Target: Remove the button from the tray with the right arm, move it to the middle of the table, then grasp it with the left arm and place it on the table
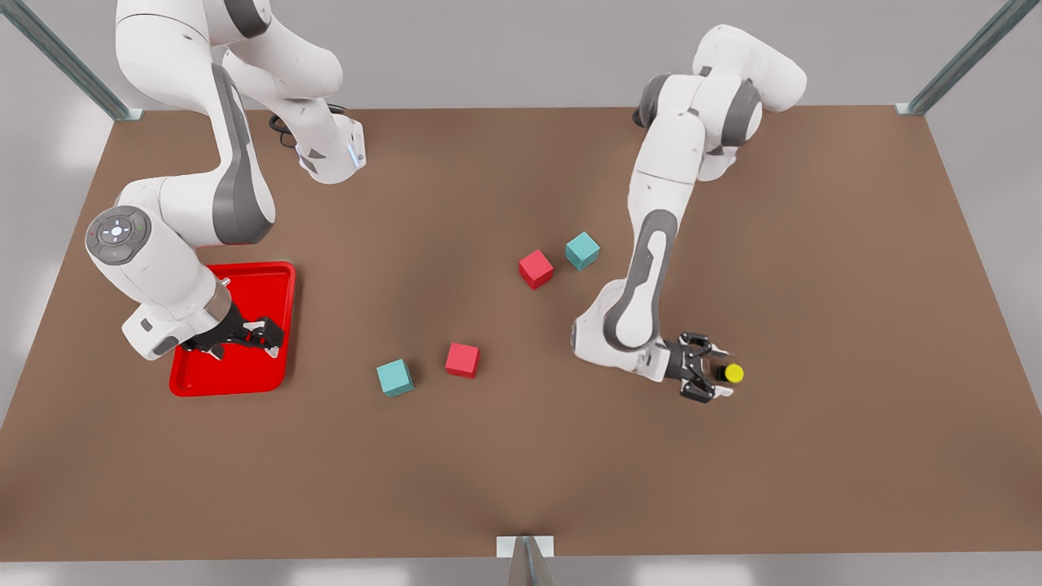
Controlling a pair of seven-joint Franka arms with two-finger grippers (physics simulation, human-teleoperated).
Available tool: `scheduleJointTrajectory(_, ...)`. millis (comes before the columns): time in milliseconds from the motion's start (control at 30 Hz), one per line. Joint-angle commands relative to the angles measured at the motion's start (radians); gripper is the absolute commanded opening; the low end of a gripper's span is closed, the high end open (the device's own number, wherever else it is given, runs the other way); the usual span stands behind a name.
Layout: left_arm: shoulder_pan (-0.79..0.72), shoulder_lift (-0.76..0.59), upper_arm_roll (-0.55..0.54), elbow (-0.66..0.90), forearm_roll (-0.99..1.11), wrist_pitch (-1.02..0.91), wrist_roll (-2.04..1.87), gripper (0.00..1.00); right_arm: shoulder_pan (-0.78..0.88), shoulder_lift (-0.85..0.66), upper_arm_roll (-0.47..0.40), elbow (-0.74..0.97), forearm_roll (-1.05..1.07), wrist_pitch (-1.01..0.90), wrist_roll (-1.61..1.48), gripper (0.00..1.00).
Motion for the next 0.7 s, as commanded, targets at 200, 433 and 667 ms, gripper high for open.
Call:
scheduleJointTrajectory(200, 0.236, -0.496, 0.002, 0.290, -1.014, -0.387, 2.424, 1.00, 0.000, -0.001, 0.000, 0.001, 0.001, 0.000, -0.003, 1.00)
scheduleJointTrajectory(433, 0.459, -0.838, -0.267, -0.063, -0.864, -0.192, 2.704, 1.00, -0.001, -0.001, 0.000, 0.002, 0.001, 0.000, -0.003, 1.00)
scheduleJointTrajectory(667, 0.457, -0.844, -0.270, -0.069, -0.869, -0.197, 2.704, 1.00, -0.001, 0.002, -0.004, -0.003, -0.001, -0.006, -0.001, 1.00)
